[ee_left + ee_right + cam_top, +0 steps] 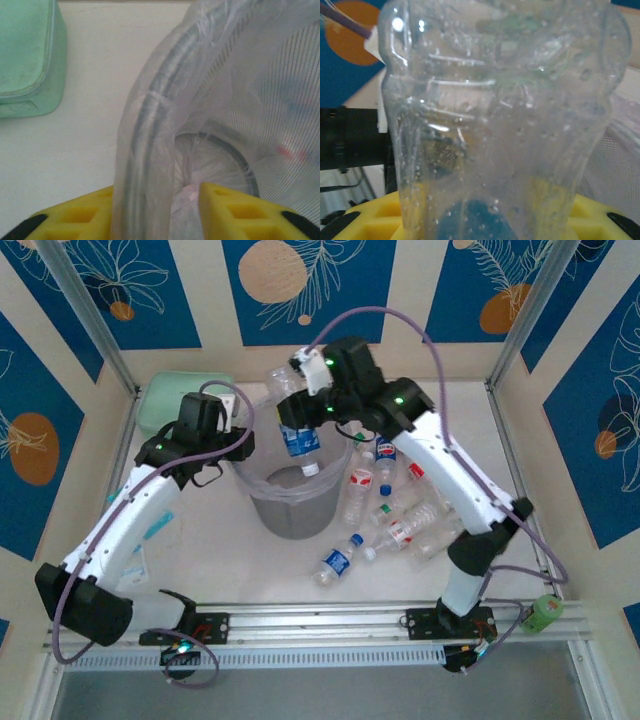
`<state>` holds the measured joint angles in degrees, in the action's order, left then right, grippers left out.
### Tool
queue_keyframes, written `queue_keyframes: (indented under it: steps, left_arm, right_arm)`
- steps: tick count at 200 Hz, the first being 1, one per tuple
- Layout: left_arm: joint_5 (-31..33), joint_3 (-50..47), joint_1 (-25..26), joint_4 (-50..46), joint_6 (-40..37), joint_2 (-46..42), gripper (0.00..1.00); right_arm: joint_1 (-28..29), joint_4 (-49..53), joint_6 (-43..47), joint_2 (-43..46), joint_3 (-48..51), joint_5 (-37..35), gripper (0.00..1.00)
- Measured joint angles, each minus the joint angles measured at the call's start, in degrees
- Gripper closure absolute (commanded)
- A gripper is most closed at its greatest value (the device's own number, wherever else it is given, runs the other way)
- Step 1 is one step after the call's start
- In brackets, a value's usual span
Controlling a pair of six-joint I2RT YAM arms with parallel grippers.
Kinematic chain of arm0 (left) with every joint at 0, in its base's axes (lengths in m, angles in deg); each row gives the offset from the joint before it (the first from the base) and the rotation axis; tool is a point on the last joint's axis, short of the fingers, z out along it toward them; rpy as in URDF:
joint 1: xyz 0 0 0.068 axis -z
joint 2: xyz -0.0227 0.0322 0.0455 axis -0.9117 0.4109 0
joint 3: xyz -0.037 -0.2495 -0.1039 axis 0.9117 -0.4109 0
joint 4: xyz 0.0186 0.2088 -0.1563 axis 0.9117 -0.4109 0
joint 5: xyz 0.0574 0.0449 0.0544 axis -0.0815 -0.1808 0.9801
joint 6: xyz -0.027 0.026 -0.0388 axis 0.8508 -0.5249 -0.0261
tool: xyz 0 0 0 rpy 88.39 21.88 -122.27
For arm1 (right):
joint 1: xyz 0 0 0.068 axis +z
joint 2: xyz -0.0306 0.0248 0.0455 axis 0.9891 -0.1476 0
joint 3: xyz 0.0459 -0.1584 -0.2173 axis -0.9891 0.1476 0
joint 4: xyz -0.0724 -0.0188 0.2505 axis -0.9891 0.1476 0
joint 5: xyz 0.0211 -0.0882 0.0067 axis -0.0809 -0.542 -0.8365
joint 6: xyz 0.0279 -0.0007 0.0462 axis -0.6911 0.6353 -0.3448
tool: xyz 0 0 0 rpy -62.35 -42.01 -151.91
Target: Put the plastic bottles in the bin
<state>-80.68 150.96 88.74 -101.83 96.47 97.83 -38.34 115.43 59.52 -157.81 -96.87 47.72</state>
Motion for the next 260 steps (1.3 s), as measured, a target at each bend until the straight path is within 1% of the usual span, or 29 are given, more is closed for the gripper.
queue_keyframes:
  steps: [21,46,89,119,138,155,173,177,180,186,191,198,210,232,243,245,250,254,260]
  left_arm:
    - [0.6,0.2,0.2,0.6,1.0,0.2,0.76]
    - [1.8,0.2,0.6,1.4,1.7,0.6,0.82]
    - [2.9,0.3,1.5,1.9,2.6,0.9,0.84]
    - [3.6,0.7,1.8,1.5,3.1,1.2,0.85]
    - [4.1,1.0,1.9,1.3,3.4,1.5,0.86]
    - [4.4,1.5,1.9,1.0,3.7,1.9,0.87]
    - [4.5,1.7,1.9,1.0,3.7,2.1,0.87]
    - [4.5,1.7,1.9,1.0,3.7,2.1,0.87]
    - [4.6,1.7,1.9,1.0,3.7,2.1,0.87]
    - [4.6,1.7,1.9,1.0,3.7,2.1,0.87]
    - [4.6,1.7,1.9,0.9,3.7,2.1,0.88]
    - [4.7,1.8,1.9,0.9,3.7,2.1,0.88]
    - [4.7,1.8,1.9,0.9,3.8,2.2,0.88]
    - [4.8,2.1,1.9,0.9,3.9,2.5,0.89]
    - [4.9,2.3,1.9,0.8,4.0,2.7,0.89]
    - [4.9,2.3,1.9,0.8,4.0,2.7,0.89]
    - [5.0,2.4,1.9,0.8,4.0,2.8,0.9]
    - [5.0,2.4,1.9,0.8,4.0,2.8,0.9]
    - [5.2,2.5,1.9,0.8,4.1,2.8,0.9]
  right_arm:
    - [0.8,4.3,2.1,-6.0,-5.1,-2.7,1.0]
    - [1.4,8.7,3.3,-10.5,-6.4,-5.6,1.0]
    - [1.9,12.1,3.5,-12.3,-3.6,-6.4,1.0]
    - [2.0,12.4,3.5,-14.0,-1.1,-6.2,1.0]
    - [2.1,12.1,3.4,-15.9,1.3,-5.7,0.91]
    - [2.1,11.2,3.0,-17.6,3.8,-5.2,0.73]
    - [2.2,9.6,2.3,-18.8,6.9,-4.7,0.61]
    - [2.2,9.2,2.1,-19.0,7.6,-4.6,0.56]
    - [2.3,9.0,1.9,-19.1,8.0,-4.4,0.55]
    - [2.3,8.6,1.6,-19.2,8.8,-4.2,0.46]
    - [2.3,8.2,1.5,-19.2,9.4,-4.1,0.4]
    - [2.2,7.7,1.3,-19.2,10.3,-3.8,0.36]
    - [2.2,6.5,0.7,-19.2,11.4,-3.7,0.32]
    - [1.9,5.5,0.3,-19.0,12.2,-3.1,0.19]
    - [1.7,5.0,0.2,-18.4,12.3,-2.8,0.14]
    - [1.7,5.0,0.5,-18.3,12.3,-2.7,0.12]
    - [1.6,5.0,0.5,-17.8,12.4,-2.6,0.1]
    - [1.6,4.9,0.4,-17.4,12.4,-2.5,0.07]
    - [1.5,4.8,0.7,-16.5,12.5,-2.3,0.05]
